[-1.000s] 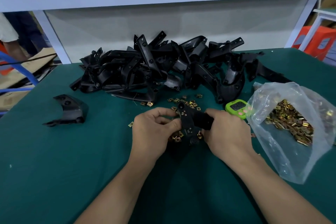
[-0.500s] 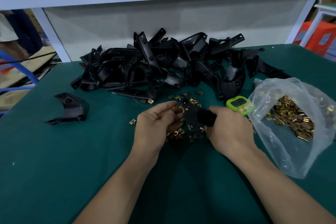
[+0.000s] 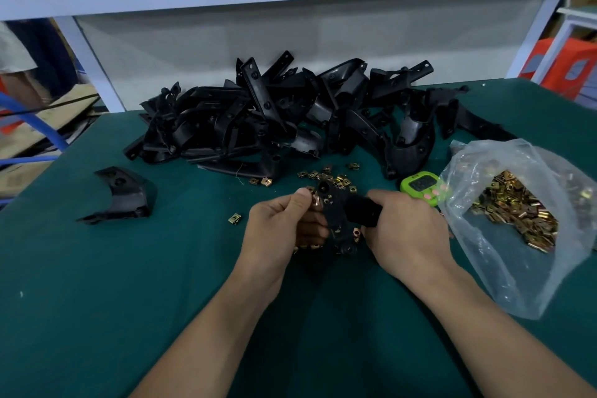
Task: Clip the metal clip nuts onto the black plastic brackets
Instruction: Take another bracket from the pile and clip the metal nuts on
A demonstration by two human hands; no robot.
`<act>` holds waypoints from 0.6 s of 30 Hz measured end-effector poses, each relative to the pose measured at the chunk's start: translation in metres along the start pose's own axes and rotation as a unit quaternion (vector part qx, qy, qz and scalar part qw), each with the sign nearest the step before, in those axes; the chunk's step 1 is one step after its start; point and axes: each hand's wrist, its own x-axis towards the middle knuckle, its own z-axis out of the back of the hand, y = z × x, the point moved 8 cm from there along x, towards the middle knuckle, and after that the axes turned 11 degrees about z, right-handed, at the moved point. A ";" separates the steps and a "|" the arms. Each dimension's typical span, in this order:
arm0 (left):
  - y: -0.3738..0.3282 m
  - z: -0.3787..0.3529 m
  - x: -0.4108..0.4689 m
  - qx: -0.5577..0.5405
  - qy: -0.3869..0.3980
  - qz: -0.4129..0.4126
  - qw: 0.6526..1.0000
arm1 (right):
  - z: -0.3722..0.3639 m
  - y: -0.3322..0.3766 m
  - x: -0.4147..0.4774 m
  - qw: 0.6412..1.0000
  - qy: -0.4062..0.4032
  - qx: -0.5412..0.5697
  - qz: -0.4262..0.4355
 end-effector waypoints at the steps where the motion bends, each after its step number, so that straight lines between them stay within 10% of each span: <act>1: 0.000 0.000 0.000 0.001 -0.001 -0.002 1.000 | 0.000 0.000 0.000 1.000 0.001 0.000 0.002; 18: -0.008 0.001 -0.005 0.031 -0.004 -0.029 0.999 | 0.003 0.000 -0.003 1.000 -0.017 -0.006 -0.007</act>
